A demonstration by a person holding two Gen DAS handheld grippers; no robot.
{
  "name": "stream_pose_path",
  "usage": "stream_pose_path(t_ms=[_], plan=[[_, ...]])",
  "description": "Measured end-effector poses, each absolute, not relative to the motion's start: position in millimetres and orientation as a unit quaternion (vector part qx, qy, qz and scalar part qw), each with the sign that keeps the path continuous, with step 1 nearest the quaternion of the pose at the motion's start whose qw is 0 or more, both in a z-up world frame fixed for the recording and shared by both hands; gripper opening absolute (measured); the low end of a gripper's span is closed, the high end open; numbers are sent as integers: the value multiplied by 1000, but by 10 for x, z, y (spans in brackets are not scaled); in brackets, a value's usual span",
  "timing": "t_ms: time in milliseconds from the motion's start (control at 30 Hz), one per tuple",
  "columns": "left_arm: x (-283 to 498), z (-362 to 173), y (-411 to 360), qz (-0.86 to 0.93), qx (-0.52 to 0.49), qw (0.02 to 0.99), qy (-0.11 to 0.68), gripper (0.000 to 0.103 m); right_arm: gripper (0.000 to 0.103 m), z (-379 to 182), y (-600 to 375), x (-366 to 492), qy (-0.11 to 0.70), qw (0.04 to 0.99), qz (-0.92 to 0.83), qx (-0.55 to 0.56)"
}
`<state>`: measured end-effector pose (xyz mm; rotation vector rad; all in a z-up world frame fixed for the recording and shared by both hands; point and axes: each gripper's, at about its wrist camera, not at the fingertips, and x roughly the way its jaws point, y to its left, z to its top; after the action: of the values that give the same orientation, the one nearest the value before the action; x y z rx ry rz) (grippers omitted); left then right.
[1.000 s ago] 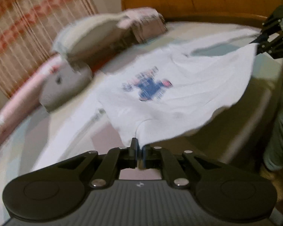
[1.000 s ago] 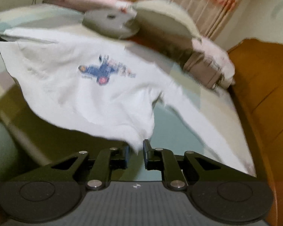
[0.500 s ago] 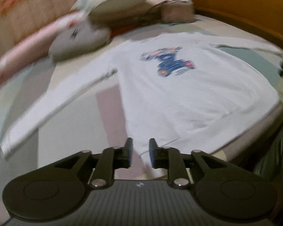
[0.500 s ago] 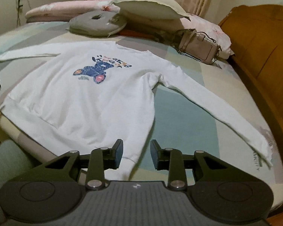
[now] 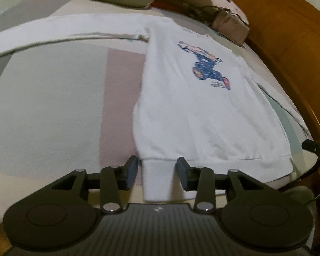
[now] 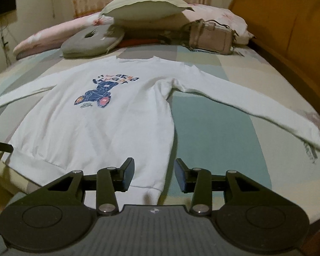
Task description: Fold clothes
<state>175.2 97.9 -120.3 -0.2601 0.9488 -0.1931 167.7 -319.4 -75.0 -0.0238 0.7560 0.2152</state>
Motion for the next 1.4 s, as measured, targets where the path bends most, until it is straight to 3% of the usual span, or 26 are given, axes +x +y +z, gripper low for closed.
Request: stream_pose_path(t_ms=[33,100,167,200,333,400,467,533,567,600,833,1067,1167,1200,1300,1333,1400], plan=[[1751,-1196,942,-88,-110,879,456,15,47,-765,-3208,1685,370,923,104,-8],[1723,-1189,932,-85,-104,880,456,9,49,-792,-3244,1711,376,921,99,1],[1697,-1198,982,-87,-119,877,457,6,65,-826,-3299,1748,385,917,97,19],[1690,-1205,999,-87,-125,877,457,5,66,-852,-3335,1770,392,914,97,32],[1683,-1247,1031,-91,-143,876,452,6,66,-1064,-3539,1904,426,892,104,111],[1700,-1271,1043,-97,-152,876,447,17,64,-1181,-3603,1950,441,879,109,145],[1719,-1272,1023,-103,-153,877,444,19,62,-1276,-3604,1953,446,872,114,166],[1719,-1237,952,-101,-128,880,447,14,50,-1284,-3525,1925,441,874,124,158],[1723,-1224,914,-98,-114,881,449,12,21,-1286,-3479,1918,441,876,127,148],[1714,-1210,903,-94,-111,882,448,2,13,-1288,-3433,1910,439,879,128,138],[1469,-957,904,-87,-98,899,418,1,13,-1129,-3448,1813,421,891,131,108],[1379,-1021,887,-106,-82,880,456,1,16,-1135,-3471,1802,460,873,138,80],[1398,-920,955,-120,-91,882,446,3,20,-1074,-3513,1797,454,877,127,88],[1424,-846,987,-125,-96,887,434,6,27,-1029,-3534,1793,446,881,127,94],[1571,-647,1111,-130,-121,901,396,28,44,-874,-3571,1819,416,893,127,115],[1677,-589,1170,-129,-135,906,381,39,45,-823,-3575,1835,406,897,128,122],[1954,-558,1292,-122,-173,905,369,46,47,-758,-3516,1905,393,901,133,125]])
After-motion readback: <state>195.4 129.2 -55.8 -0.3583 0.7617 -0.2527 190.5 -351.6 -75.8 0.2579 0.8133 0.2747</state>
